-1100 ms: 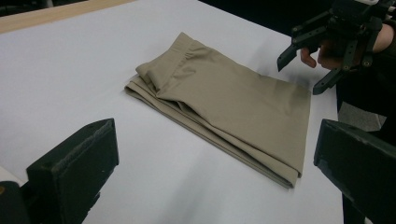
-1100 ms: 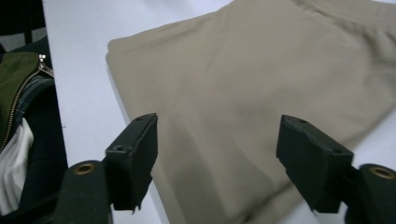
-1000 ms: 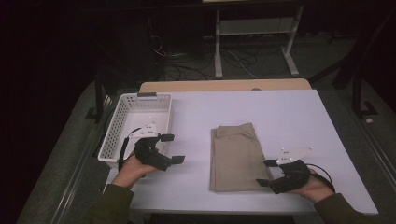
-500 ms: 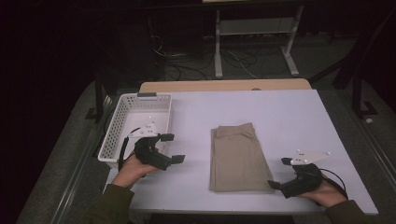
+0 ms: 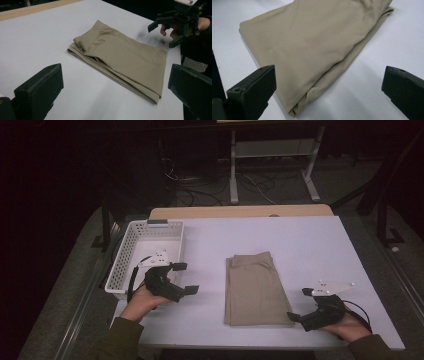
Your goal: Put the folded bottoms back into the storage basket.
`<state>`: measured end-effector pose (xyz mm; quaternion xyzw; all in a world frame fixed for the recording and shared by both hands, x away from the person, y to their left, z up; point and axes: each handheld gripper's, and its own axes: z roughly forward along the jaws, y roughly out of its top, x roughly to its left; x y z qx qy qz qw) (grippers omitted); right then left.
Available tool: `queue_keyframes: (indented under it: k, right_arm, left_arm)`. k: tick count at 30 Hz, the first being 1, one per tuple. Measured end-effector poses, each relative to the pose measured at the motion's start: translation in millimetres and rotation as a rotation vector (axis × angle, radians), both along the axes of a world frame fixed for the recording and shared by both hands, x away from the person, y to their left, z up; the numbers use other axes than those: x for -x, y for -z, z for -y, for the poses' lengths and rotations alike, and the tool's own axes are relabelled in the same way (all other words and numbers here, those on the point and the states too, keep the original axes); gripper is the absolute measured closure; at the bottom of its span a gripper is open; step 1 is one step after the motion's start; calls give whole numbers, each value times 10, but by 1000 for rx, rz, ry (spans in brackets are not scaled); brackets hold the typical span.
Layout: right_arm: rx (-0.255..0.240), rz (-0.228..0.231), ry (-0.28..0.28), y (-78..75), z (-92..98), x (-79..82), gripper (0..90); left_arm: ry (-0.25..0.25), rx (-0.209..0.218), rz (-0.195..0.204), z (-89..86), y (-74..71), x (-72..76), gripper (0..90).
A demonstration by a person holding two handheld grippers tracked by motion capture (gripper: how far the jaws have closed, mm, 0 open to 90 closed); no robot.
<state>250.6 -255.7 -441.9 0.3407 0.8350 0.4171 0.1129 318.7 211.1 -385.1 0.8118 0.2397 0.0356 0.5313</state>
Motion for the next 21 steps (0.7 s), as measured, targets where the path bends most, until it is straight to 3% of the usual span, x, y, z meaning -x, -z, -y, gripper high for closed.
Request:
queue_keyframes:
  k: [8, 21]
  right_arm:
    - [-6, -3, -16, -1, -11, 0, 0]
    - [-3, -8, -33, 17, -28, 1, 0]
  left_arm:
    - [-10, -19, 39, 57, -49, 33, 0]
    - [8, 2, 20, 220, -52, 91, 0]
